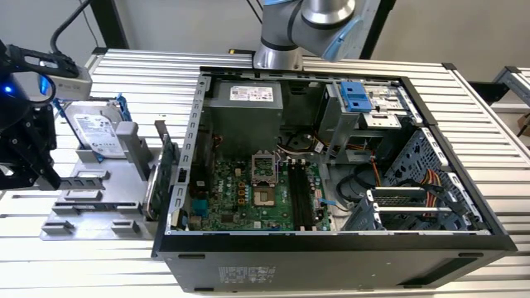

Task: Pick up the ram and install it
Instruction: 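Pick up the ram and move it above insertion slot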

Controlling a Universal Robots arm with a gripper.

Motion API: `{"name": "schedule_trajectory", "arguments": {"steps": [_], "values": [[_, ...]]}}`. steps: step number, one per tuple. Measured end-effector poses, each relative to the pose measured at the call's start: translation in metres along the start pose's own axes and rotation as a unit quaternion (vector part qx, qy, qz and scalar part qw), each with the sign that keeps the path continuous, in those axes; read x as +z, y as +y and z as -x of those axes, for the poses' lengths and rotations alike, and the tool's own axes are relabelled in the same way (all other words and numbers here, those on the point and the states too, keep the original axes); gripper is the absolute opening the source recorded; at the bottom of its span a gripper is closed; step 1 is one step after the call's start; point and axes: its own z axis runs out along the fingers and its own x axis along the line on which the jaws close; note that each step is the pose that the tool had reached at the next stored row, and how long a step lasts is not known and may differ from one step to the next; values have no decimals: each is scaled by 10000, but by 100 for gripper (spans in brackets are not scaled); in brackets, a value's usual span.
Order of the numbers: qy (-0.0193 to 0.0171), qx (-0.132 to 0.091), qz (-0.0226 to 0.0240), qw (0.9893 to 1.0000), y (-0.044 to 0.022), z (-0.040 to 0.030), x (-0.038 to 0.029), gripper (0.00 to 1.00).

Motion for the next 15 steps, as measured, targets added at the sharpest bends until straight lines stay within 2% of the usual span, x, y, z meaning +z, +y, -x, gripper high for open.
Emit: {"name": "schedule_trajectory", "arguments": {"steps": [15], "values": [[0,0,0,10000,1,-4,-186,0]]}}
